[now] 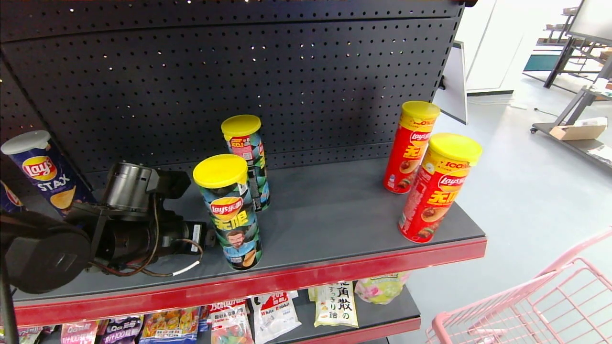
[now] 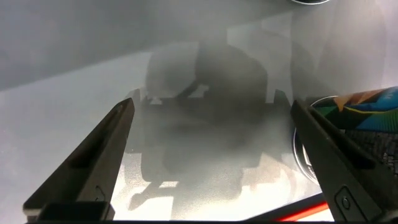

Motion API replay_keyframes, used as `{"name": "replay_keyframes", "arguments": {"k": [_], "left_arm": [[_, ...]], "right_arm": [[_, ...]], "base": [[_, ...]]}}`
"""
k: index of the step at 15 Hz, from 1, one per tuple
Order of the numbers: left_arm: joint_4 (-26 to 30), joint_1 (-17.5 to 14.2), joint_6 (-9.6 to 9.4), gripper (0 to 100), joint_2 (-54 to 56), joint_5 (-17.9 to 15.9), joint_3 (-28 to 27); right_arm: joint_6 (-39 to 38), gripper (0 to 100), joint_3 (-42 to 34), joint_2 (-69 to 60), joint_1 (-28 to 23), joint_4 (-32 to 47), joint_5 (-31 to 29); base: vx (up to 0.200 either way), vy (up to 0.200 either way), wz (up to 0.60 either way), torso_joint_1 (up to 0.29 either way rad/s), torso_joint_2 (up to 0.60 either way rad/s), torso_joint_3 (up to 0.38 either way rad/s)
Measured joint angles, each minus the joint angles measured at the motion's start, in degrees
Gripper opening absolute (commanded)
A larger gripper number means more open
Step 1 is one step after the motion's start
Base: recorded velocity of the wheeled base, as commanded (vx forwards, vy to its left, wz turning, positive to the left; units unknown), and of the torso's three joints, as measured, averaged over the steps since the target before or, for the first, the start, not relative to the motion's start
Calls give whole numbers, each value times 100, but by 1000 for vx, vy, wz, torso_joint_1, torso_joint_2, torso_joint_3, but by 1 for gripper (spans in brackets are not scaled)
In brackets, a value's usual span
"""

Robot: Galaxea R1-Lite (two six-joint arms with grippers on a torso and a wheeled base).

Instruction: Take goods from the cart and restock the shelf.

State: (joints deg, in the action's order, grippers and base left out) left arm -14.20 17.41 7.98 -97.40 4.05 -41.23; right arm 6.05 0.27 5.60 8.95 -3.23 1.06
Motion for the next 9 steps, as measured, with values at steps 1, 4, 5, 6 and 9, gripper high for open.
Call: {"name": "replay_keyframes", "arguments": {"k": [1, 4, 5, 6, 9], "left_arm": [[-2, -10, 0, 100, 13, 2, 20], [-40, -151, 11, 100, 187, 93, 116], [-44, -254, 2, 100, 317, 93, 177], [-22, -422, -49, 100, 536, 82, 262], [461, -1148, -290, 100, 1615, -171, 621]], "right_arm": [[-4, 100, 4, 0, 0, 26, 2], [-13, 100, 9, 0, 2, 26, 2], [-15, 100, 9, 0, 2, 20, 2], [-17, 100, 9, 0, 2, 23, 0], [-30, 100, 9, 0, 0, 30, -13]], "base": [[0, 0, 0, 0, 0, 0], [0, 0, 0, 0, 0, 0], [0, 0, 0, 0, 0, 0], [0, 0, 0, 0, 0, 0], [0, 0, 0, 0, 0, 0]]}}
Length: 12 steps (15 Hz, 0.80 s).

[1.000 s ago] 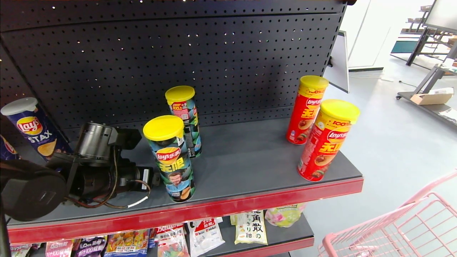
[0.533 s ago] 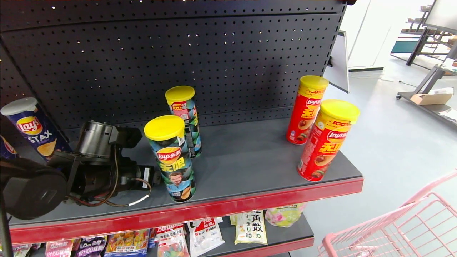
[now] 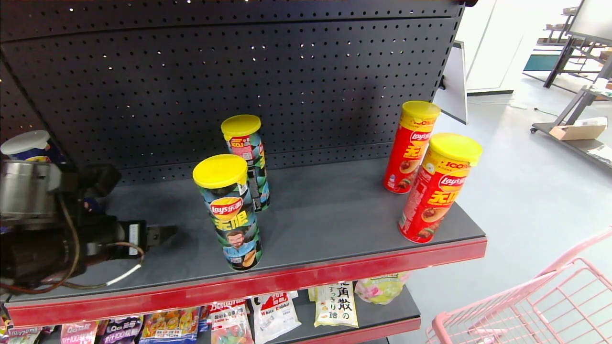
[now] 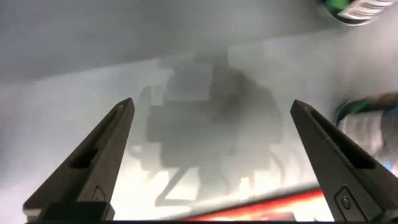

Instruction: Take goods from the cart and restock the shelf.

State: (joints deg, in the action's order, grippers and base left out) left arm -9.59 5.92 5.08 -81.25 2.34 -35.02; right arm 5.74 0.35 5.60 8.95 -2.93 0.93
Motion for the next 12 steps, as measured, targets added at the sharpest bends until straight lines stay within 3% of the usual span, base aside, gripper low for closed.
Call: {"name": "replay_keyframes", "arguments": {"k": [4, 6, 8, 10, 12], "left_arm": [[1851, -672, -183, 100, 2406, -461, 208], [2905, -661, -369, 100, 3864, -628, 236], [3718, -424, -482, 100, 5292, -657, 308], [3936, -155, -391, 100, 6496, -485, 485], [3384, 55, -293, 100, 7147, -21, 1100]], "right_arm": [[-252, 100, -15, 2, 0, -38, -22], [-285, 100, -30, 0, 0, 26, 7], [-396, 100, -35, 0, 2, 283, 5], [-457, 100, -35, 2, 6, 279, 5], [-466, 100, -35, 2, 4, 282, -22]], "base": [[0, 0, 0, 0, 0, 0], [0, 0, 0, 0, 0, 0], [0, 0, 0, 0, 0, 0], [0, 0, 0, 0, 0, 0], [0, 0, 0, 0, 0, 0]]}}
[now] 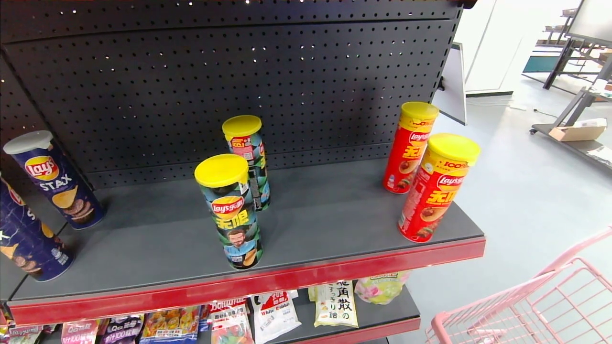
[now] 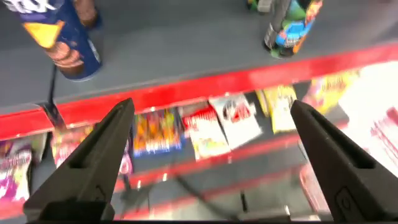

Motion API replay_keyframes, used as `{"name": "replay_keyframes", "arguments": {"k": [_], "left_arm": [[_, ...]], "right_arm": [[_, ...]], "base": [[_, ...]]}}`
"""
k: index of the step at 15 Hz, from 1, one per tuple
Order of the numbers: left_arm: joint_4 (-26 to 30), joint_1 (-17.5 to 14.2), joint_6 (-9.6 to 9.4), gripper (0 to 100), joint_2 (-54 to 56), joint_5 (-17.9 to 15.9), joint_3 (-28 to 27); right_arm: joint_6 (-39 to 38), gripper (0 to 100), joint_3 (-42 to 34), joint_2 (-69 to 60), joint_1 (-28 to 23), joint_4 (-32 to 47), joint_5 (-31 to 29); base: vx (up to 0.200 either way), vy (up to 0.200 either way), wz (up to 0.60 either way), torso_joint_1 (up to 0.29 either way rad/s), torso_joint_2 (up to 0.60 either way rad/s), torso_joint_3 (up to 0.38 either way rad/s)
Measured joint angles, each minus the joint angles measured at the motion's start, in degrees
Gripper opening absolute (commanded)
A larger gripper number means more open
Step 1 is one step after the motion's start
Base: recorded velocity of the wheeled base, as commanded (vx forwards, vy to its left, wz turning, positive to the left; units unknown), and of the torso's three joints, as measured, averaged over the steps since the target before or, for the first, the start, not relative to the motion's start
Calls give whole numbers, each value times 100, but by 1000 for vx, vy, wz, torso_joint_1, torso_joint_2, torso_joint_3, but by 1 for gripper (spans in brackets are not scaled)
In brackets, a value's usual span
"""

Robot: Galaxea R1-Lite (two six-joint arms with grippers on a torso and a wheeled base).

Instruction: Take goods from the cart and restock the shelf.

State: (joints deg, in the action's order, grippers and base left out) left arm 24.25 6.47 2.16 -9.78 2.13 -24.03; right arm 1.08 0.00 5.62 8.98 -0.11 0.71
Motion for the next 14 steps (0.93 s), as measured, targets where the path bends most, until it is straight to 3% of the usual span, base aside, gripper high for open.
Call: {"name": "replay_keyframes", "arguments": {"k": [2, 4, 5, 8, 9, 11, 14], "left_arm": [[-1002, 99, 62, 100, 267, 812, 890], [-2365, 140, 90, 100, 388, 1289, 1830], [-2636, 149, 121, 100, 413, 1330, 2075], [-2599, 168, 235, 100, 457, 591, 2352], [-2597, 168, 290, 100, 463, 544, 2374], [-2597, 168, 323, 100, 471, 818, 2389], [-2599, 165, 407, 100, 474, 881, 2395]], "right_arm": [[-11, 100, 0, 2, -78, 1, -13], [0, 100, 5, 22, -406, 11, -11], [-2, 100, 5, 22, -635, 11, -11], [-20, 100, 5, -37, -1115, 6, -24], [-20, 100, 5, -56, -1154, 6, -22], [-18, 100, 2, -78, -1181, 4, -11], [-22, 100, 0, -91, -1187, 4, -11]], "base": [[0, 0, 0, 0, 0, 0], [0, 0, 0, 0, 0, 0], [0, 0, 0, 0, 0, 0], [0, 0, 0, 0, 0, 0], [0, 0, 0, 0, 0, 0], [0, 0, 0, 0, 0, 0], [0, 0, 0, 0, 0, 0]]}}
